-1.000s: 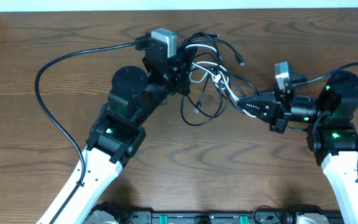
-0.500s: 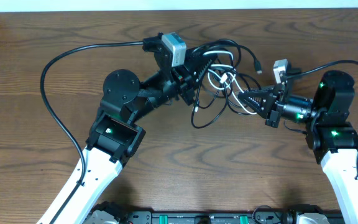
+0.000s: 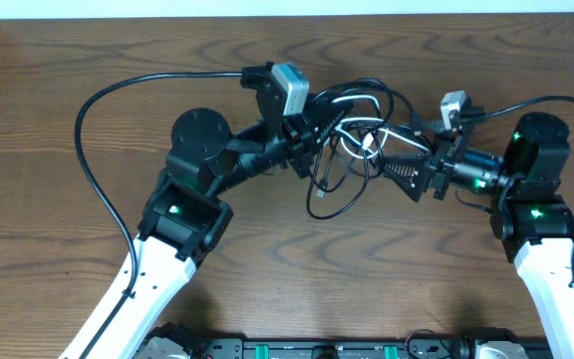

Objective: Untangle cables

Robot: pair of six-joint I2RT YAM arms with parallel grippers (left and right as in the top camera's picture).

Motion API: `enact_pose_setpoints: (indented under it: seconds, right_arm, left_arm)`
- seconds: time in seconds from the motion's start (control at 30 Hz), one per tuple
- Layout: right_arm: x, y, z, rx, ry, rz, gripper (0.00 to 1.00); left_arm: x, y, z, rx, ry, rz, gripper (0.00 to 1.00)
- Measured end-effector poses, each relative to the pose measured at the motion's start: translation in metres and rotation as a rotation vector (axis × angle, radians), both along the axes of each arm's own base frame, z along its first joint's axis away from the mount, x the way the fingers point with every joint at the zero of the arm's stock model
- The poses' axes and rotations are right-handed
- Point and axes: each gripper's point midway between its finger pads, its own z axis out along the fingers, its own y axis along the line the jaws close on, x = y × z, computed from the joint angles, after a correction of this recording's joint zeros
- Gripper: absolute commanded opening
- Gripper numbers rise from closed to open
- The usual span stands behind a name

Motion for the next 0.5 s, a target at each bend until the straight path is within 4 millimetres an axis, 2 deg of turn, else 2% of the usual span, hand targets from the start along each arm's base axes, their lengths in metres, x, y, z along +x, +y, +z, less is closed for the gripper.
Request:
enact_pose_setpoints:
  seconds: [0.2,0.37,0.5]
  right_arm:
    - [-0.018,0.009,0.024,0.046,-0.129,0.144,0.99]
    - [-0.031,0.012,0.029,0.068,-0.147,0.222,0.99]
    - [-0.033,0.012,0.03,0.072,-0.148,0.233,0.99]
  left_arm:
    - [0.003,0.002,-0.015,0.072,-0.009,0.019,0.08]
    - [0.007,0.005,-0.023,0.114,-0.02,0.051,0.08]
    - [0.015,0.01,-0.028,0.142,-0.02,0.106,0.08]
